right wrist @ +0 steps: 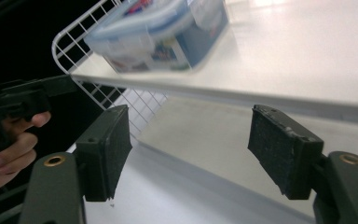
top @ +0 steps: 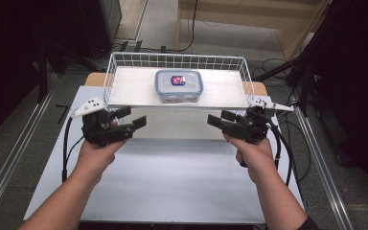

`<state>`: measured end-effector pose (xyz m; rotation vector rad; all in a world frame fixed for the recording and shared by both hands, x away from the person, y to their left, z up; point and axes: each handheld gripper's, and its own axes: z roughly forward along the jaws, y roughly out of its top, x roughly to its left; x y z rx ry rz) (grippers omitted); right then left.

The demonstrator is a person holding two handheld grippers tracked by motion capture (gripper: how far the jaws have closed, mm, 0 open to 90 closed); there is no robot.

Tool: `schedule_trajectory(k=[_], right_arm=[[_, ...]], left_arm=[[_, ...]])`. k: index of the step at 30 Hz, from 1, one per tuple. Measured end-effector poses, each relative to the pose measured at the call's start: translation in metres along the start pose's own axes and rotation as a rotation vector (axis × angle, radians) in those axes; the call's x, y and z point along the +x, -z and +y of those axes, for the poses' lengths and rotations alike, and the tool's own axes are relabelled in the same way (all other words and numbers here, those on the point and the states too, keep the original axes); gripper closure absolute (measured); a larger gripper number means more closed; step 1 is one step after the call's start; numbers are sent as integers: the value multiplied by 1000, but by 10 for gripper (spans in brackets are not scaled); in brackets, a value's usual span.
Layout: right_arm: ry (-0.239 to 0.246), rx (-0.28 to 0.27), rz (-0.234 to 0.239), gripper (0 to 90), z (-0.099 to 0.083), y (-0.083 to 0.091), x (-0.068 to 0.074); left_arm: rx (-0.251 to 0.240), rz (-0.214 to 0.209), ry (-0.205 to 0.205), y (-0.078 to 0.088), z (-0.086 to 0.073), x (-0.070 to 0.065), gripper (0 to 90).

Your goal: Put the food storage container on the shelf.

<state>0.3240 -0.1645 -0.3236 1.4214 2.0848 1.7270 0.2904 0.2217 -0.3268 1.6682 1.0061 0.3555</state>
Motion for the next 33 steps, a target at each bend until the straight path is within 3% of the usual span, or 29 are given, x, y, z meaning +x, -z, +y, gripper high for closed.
schedule_trajectory(k=[5,6,9,11,12,16,19,20,21,22,23,24,33], right_arm=[[76,-33,-61,282,-35,3,-6],[76,-33,-61,282,-35,3,-6],[131,-48,-102,264,-60,4,-10],[134,-49,-113,236,-72,5,-12],[140,-48,-120,226,-78,6,-13],[215,-67,-180,165,-107,9,-12],[242,-75,-208,134,-129,14,-12],[250,-84,-220,123,-137,15,-11],[261,-88,-225,119,-146,17,-11],[267,-80,-231,111,-153,18,-11],[263,-71,-233,101,-157,19,-11],[261,-68,-234,97,-161,20,-11],[251,-90,-253,101,-164,23,-15]], left_arm=[[16,30,-29,5,-38,1,260],[16,30,-29,5,-38,1,259],[28,46,-39,7,-55,2,253],[28,62,-49,11,-71,1,244],[28,62,-49,11,-71,1,237],[80,100,-86,18,-100,0,171],[109,110,-99,21,-114,0,137],[103,138,-136,26,-130,-1,133],[103,138,-136,26,-130,-1,126],[125,150,-130,29,-147,-1,112],[166,133,-115,26,-148,-1,103],[176,136,-117,25,-148,-3,70],[180,158,-145,19,-150,-5,51]])
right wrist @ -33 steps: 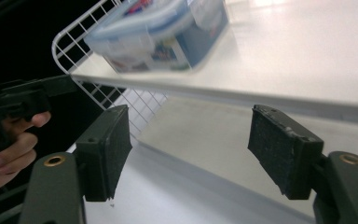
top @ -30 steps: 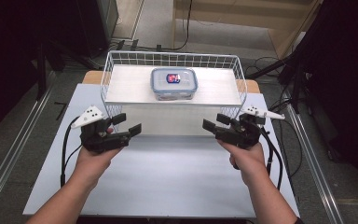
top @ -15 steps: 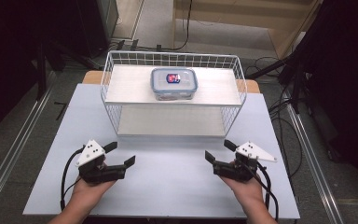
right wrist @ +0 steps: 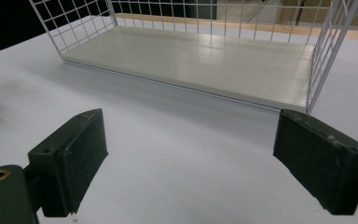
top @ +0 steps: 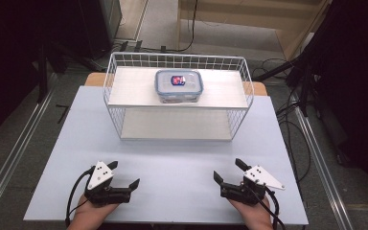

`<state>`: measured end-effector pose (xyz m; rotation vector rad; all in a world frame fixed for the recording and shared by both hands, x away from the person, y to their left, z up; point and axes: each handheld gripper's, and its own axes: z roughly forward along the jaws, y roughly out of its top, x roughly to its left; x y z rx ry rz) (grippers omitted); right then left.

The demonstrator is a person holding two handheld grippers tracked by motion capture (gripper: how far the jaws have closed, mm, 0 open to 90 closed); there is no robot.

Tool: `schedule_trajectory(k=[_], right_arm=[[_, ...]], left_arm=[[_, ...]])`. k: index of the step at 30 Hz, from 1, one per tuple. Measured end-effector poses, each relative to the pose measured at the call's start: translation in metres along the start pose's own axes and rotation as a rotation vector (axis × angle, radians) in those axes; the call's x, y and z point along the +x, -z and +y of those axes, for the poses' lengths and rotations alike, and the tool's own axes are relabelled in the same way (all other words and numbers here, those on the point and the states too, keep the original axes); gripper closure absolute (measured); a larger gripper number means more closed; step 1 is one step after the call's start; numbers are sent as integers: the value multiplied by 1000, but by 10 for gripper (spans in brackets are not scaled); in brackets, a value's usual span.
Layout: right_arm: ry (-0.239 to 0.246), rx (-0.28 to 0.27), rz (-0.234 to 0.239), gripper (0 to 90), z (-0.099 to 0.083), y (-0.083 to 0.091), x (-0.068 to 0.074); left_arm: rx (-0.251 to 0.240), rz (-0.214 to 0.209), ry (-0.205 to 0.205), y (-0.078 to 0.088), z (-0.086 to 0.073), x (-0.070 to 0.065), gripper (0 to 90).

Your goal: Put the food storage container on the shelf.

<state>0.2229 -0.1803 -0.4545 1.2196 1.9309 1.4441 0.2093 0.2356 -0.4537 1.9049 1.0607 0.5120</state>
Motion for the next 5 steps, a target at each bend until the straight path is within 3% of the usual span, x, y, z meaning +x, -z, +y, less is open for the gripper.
schedule_trajectory(k=[5], right_arm=[[-10,10,10,99,-2,-1,-1]], left_arm=[[6,2,14,0,0,2,49]])
